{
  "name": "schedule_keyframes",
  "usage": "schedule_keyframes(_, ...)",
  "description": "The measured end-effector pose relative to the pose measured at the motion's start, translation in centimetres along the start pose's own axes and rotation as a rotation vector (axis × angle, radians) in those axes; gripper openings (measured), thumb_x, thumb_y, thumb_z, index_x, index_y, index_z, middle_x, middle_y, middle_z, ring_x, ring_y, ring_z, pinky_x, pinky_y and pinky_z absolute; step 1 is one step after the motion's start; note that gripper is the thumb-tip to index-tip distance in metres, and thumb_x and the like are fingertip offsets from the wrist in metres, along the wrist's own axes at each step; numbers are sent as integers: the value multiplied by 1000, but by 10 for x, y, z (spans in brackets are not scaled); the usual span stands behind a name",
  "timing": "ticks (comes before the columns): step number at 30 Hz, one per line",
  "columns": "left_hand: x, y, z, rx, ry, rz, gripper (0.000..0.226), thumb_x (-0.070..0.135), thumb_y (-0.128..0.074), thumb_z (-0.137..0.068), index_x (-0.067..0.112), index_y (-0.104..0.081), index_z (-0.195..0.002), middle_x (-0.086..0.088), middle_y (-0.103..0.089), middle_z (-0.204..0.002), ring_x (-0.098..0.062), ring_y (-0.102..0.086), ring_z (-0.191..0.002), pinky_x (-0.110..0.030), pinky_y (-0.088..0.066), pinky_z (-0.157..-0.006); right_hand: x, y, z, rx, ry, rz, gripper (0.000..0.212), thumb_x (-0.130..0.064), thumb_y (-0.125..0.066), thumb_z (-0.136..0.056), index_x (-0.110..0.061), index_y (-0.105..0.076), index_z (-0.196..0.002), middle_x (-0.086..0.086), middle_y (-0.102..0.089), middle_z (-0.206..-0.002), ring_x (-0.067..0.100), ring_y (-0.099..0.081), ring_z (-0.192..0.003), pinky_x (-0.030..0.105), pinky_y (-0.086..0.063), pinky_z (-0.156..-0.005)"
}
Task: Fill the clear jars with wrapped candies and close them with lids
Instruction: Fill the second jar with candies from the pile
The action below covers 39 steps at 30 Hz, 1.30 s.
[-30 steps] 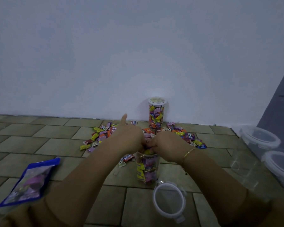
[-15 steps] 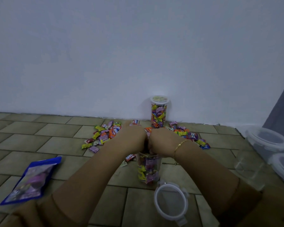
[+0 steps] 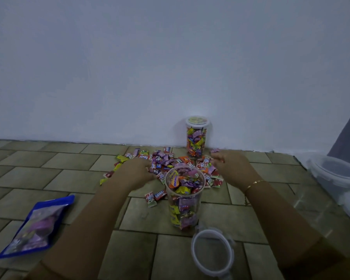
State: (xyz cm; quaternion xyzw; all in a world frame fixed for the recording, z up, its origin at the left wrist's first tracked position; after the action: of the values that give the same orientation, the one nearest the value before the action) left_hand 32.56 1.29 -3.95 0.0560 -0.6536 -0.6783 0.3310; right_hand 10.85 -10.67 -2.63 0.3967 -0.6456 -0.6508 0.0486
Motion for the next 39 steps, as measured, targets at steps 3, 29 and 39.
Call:
schedule_keyframes(3, -10, -32, -9, -138, 75, -53, 51, 40, -60, -89, 10, -50, -130, -10, -60, -109, -24, -66, -83, -32, -55, -67, 28, -43, -11, -119, -57, 42, 29, -22, -46, -95, -1, -63, -106, 17, -62, -108, 30, -56, -102, 29, -38, -68)
schedule_keyframes(29, -43, -105, -59, 257, -499, -140, 43, 53, -42, -82, 25, -57, -112, -3, -68, -93, -26, -65, -82, -35, -54, -71, 86, -156, -38, 38, 121, -8, 34, -10, -70, -80, -17, -68, -113, 9, -67, -115, 30, -60, -107, 35, -44, -97)
schedule_keyframes(39, -37, -97, -34, 250, -245, 159, 36, 30, -61, -90, 23, -59, -125, 0, -62, -122, -14, -57, -101, -27, -44, -78, 73, -123, -9, 9, 59, -85, 40, 0, -44, -85, -12, -68, -115, 10, -63, -121, 26, -55, -115, 21, -34, -98)
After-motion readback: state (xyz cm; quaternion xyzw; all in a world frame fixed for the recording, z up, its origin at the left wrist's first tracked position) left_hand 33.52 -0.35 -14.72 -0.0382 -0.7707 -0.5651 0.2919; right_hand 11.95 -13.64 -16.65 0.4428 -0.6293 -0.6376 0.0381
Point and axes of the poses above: each hand's wrist, its own z-axis away from the middle knuckle, its own y-axis out of the back of the hand, x = y × z, the point moved 1 cm from there along -z, towards the middle knuckle
